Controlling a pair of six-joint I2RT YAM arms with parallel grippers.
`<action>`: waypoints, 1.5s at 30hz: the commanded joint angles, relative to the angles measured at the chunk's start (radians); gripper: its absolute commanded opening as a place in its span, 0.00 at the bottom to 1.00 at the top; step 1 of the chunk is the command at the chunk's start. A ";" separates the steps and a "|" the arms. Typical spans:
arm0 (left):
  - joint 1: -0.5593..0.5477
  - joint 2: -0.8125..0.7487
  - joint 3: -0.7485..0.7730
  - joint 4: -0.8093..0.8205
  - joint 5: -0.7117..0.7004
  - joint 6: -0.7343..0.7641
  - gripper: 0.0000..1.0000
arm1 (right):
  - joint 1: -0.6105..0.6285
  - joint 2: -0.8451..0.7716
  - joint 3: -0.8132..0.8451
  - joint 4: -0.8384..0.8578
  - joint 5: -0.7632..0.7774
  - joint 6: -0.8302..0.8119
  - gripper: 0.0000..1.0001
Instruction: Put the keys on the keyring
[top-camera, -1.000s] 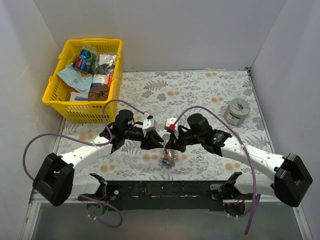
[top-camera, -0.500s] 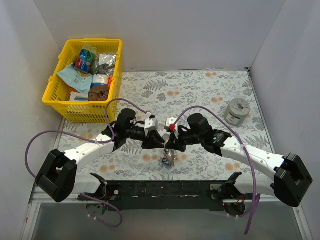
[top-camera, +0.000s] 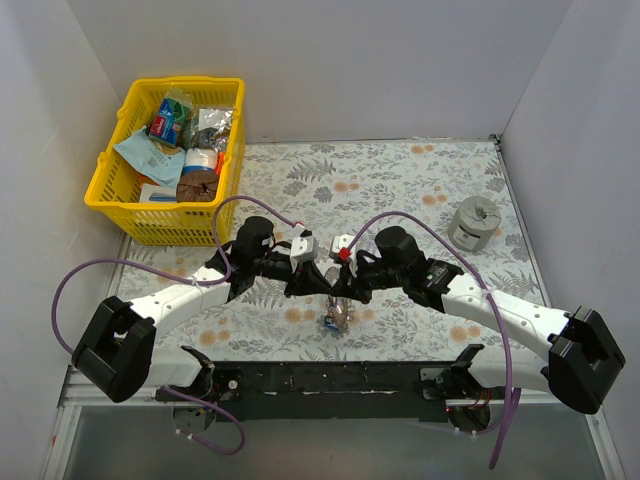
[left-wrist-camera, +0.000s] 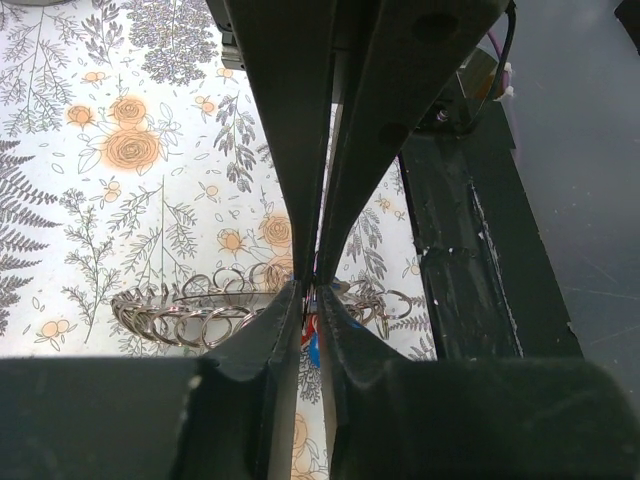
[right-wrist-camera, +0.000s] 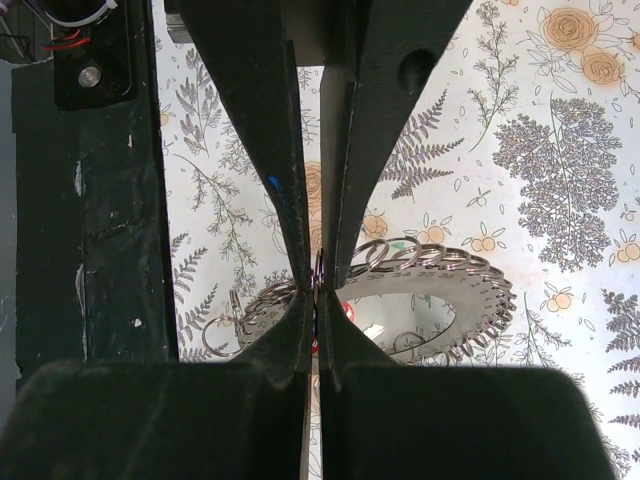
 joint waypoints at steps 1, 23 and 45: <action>-0.003 0.002 0.036 -0.007 0.022 0.019 0.08 | -0.003 -0.016 -0.001 0.062 -0.031 0.002 0.01; 0.010 -0.133 -0.092 0.298 -0.137 -0.187 0.00 | -0.100 -0.160 -0.078 0.190 -0.051 0.139 0.54; 0.054 -0.209 -0.198 0.599 -0.049 -0.261 0.00 | -0.233 -0.142 -0.058 0.408 -0.415 0.373 0.48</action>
